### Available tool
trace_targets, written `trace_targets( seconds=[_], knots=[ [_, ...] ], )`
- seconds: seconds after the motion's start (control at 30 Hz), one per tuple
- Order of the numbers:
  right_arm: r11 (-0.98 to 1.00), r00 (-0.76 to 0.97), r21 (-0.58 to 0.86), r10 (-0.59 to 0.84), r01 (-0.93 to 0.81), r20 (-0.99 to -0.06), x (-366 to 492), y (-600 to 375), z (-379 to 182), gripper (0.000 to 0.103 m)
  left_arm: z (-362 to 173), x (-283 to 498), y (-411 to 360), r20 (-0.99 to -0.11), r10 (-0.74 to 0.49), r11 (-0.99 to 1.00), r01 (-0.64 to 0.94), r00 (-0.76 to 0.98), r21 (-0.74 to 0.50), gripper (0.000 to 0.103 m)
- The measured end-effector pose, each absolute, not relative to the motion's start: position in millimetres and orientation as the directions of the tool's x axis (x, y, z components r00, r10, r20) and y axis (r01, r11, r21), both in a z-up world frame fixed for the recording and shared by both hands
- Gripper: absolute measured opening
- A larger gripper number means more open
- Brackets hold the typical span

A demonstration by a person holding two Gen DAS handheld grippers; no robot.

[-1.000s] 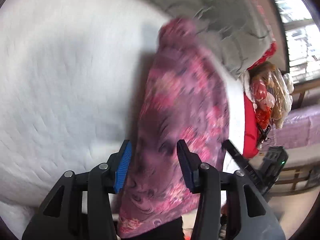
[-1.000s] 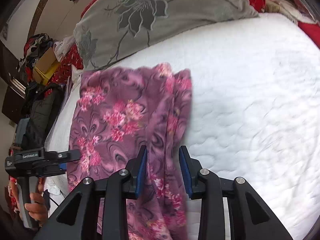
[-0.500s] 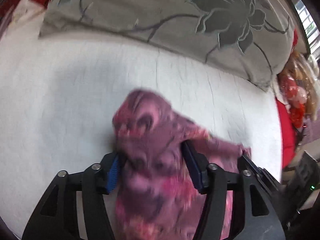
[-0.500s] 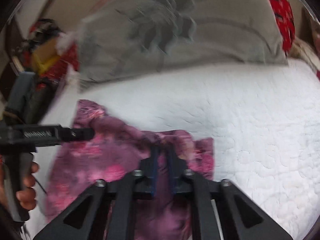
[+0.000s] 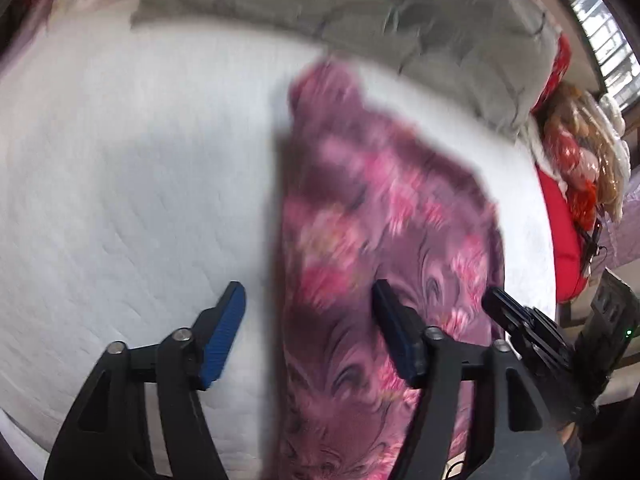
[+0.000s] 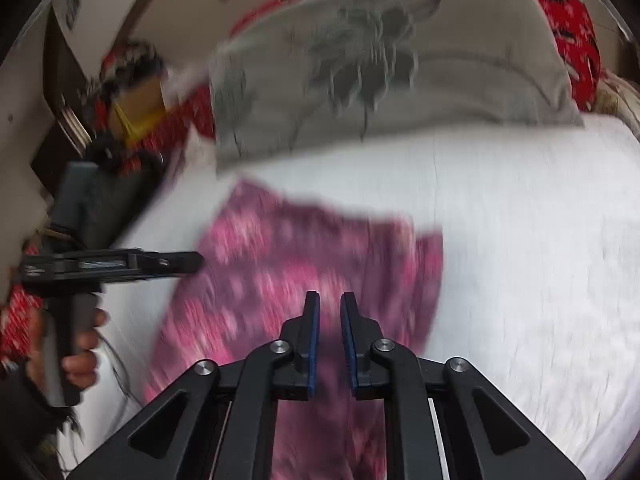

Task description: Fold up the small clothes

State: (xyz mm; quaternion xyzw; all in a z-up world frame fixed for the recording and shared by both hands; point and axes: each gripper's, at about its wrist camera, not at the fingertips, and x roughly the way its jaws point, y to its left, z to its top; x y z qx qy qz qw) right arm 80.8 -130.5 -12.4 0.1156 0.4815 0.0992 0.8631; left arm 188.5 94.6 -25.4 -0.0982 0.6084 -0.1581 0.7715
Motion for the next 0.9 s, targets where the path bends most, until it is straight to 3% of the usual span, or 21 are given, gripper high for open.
trace_targets(
  seconds=[0.13, 0.23, 0.33, 0.4, 0.53, 0.63, 0.83, 0.9],
  knots=[
    [0.977, 0.522, 0.209, 0.198, -0.038, -0.830, 75.0, -122.8, 0.3, 0.011, 0.1, 178.2, 90.1, -0.923, -0.308, 0.948, 0.157, 0.230, -0.277, 0.069],
    [0.969, 0.540, 0.218, 0.245, -0.115, -0.805, 45.2, -112.6, 23.9, 0.015, 14.6, 149.0, 91.7, -0.917, -0.289, 0.947, 0.222, 0.276, -0.231, 0.071],
    [0.968, 0.507, 0.211, 0.250, -0.133, -0.825, 25.4, -107.8, 12.8, 0.035, -10.6, 126.5, 88.4, -0.935, -0.270, 0.948, 0.231, 0.229, -0.217, 0.077],
    [0.984, 0.440, 0.149, 0.175, -0.094, -0.881, 17.3, -102.3, -12.5, 0.037, -21.1, 120.9, 91.1, -0.935, -0.283, 0.951, 0.188, 0.213, -0.245, 0.079],
    [0.985, 0.473, 0.169, 0.158, -0.018, -0.867, -8.5, -106.7, -1.7, 0.039, -14.5, 102.2, 98.4, -0.934, -0.290, 0.948, 0.195, 0.210, -0.251, 0.079],
    [0.992, 0.448, 0.126, 0.107, 0.013, -0.888, -29.2, -113.2, -12.1, 0.052, -13.0, 81.9, 106.5, -0.925, -0.303, 0.946, 0.188, 0.230, -0.264, 0.080],
    [0.994, 0.423, 0.051, 0.005, 0.098, -0.906, -67.4, -116.8, -1.9, 0.060, 1.5, 41.3, 114.5, -0.921, -0.260, 0.958, 0.200, 0.289, -0.208, 0.079],
    [0.993, 0.423, 0.017, -0.036, 0.120, -0.906, -83.1, -114.3, 5.2, 0.071, 6.7, 30.7, 113.0, -0.916, -0.237, 0.961, 0.219, 0.324, -0.171, 0.079]
  ],
)
